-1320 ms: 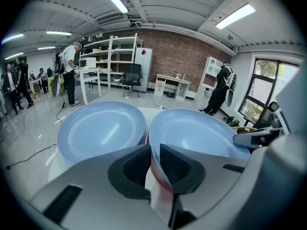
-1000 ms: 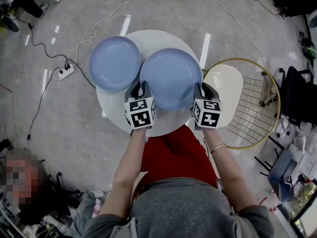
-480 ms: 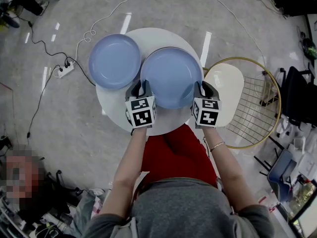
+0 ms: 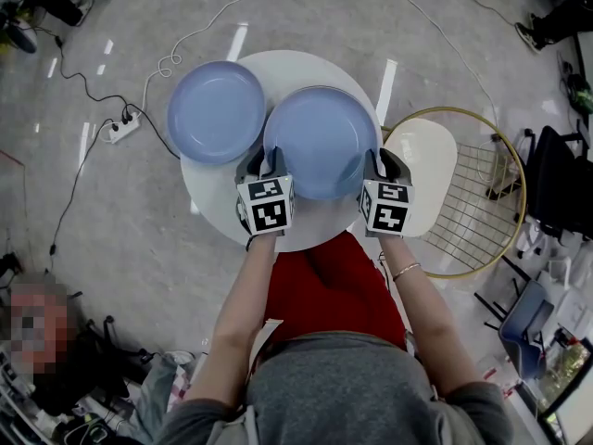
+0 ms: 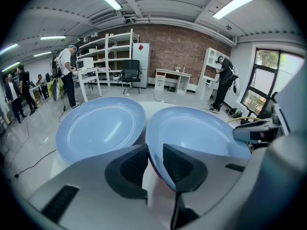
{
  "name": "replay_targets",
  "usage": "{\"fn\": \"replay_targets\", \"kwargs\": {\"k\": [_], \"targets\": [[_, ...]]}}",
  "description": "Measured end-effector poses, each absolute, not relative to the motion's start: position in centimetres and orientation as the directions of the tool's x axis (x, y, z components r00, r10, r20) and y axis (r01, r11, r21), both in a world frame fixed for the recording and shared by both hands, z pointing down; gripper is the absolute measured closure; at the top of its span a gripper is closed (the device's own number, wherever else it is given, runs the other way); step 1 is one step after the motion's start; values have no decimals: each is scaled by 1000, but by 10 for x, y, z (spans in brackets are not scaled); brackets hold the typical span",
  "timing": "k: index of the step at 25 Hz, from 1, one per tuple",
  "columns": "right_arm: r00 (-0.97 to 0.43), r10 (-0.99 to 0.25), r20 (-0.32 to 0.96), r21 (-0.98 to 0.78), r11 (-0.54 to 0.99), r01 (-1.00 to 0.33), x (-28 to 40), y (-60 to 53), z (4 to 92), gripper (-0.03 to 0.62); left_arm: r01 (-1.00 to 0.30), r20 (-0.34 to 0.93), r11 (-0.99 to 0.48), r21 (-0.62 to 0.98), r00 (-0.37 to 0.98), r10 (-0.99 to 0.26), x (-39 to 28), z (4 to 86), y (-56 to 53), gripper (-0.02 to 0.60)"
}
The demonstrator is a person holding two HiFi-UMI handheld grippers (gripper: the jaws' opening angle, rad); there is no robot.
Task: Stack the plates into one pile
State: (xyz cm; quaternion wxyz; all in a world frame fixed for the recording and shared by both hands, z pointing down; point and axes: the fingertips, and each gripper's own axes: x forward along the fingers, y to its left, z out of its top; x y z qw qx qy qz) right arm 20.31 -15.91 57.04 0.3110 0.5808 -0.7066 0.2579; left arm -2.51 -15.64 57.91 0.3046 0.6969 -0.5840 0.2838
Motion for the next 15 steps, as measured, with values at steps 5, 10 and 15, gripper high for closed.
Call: {"fn": "replay_targets", "kwargs": {"k": [5, 10, 15], "targets": [[-130, -673, 728, -4, 186, -983, 206, -161, 567, 502, -988, 750, -136, 77, 147, -645, -31, 582, -154, 457], [-128, -707, 695, -7, 172, -985, 211, -165, 556, 502, -988, 748, -116, 102, 153, -646, -34, 577, -150, 454], [-162, -711, 684, -52, 175, -983, 211, -172, 555, 502, -982, 759, -61, 177, 176, -627, -34, 584, -147, 453]]}}
